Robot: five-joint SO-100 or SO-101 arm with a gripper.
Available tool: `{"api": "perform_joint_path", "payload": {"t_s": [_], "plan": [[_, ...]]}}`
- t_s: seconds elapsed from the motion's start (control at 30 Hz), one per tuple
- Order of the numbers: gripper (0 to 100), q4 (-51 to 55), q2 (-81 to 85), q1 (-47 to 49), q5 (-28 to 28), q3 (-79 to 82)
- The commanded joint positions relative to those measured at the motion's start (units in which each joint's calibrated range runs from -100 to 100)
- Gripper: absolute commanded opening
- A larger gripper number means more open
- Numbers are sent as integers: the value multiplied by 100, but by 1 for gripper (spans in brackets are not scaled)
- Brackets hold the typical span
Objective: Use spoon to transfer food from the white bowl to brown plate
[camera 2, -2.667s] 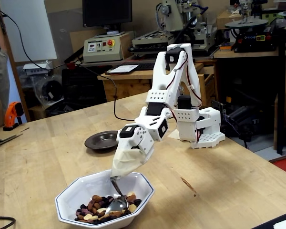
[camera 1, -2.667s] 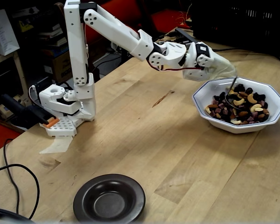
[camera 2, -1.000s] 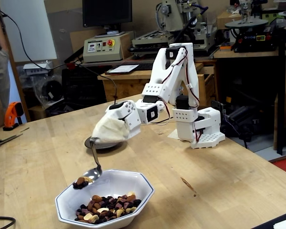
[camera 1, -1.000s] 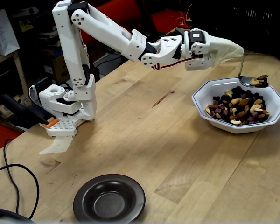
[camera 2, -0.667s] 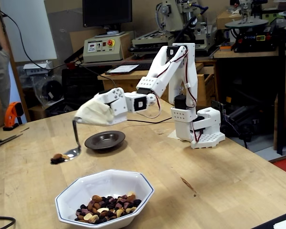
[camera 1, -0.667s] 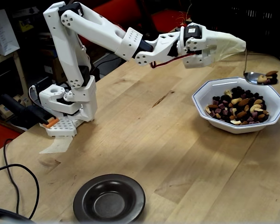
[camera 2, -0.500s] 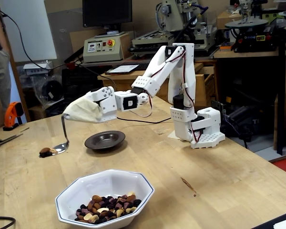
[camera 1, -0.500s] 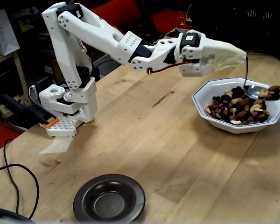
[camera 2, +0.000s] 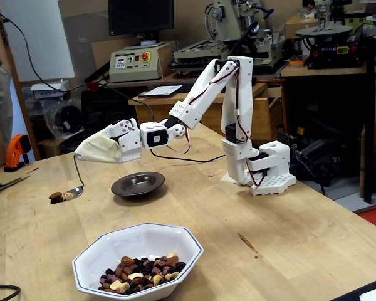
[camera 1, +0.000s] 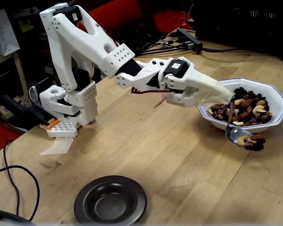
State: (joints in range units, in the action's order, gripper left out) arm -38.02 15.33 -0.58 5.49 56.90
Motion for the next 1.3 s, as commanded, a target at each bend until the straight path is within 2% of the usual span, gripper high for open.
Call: {"api": "perform_joint_path", "payload": {"t_s": [0.0,0.7,1.27], "plan": [[4,-88,448,-371,-24,-80],[4,-88,448,-2075,-24,-80],[4,165,1039,-2697,-24,-53]]}}
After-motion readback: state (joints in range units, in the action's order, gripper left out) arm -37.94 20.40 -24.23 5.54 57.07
